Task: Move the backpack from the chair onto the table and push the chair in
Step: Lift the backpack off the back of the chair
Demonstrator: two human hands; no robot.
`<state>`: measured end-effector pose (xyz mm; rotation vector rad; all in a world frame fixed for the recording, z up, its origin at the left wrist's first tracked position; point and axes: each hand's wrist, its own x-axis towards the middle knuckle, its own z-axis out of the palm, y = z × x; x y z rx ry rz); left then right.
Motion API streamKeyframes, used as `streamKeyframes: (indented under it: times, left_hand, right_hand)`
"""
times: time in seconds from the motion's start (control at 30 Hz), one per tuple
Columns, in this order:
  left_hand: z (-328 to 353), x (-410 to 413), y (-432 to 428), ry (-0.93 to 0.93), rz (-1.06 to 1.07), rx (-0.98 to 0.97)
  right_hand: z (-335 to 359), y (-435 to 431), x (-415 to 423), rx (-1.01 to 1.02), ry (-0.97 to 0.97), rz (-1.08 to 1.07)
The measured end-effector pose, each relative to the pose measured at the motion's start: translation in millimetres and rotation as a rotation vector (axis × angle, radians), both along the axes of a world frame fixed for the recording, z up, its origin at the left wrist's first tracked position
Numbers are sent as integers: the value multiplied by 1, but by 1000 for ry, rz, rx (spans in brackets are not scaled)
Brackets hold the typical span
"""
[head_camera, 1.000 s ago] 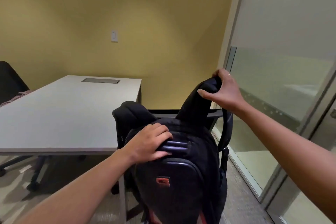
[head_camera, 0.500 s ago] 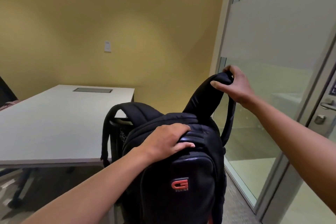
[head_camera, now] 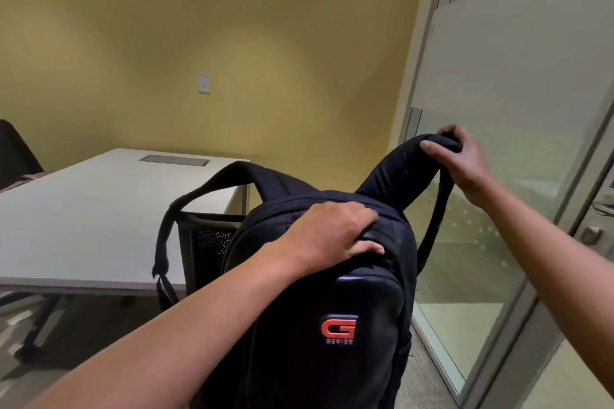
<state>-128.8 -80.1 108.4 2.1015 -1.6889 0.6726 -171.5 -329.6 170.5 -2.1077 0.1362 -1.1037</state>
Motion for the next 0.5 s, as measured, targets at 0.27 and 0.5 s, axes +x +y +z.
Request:
streamKeyframes:
  times: [0.27, 0.5]
  left_hand:
    - [33, -5, -49, -54, -14, -23]
    - [43, -5, -82, -27, -51, -66]
  right_hand:
    - [14, -40, -36, 47, -23, -26]
    - [3, -10, -50, -371, -276, -249]
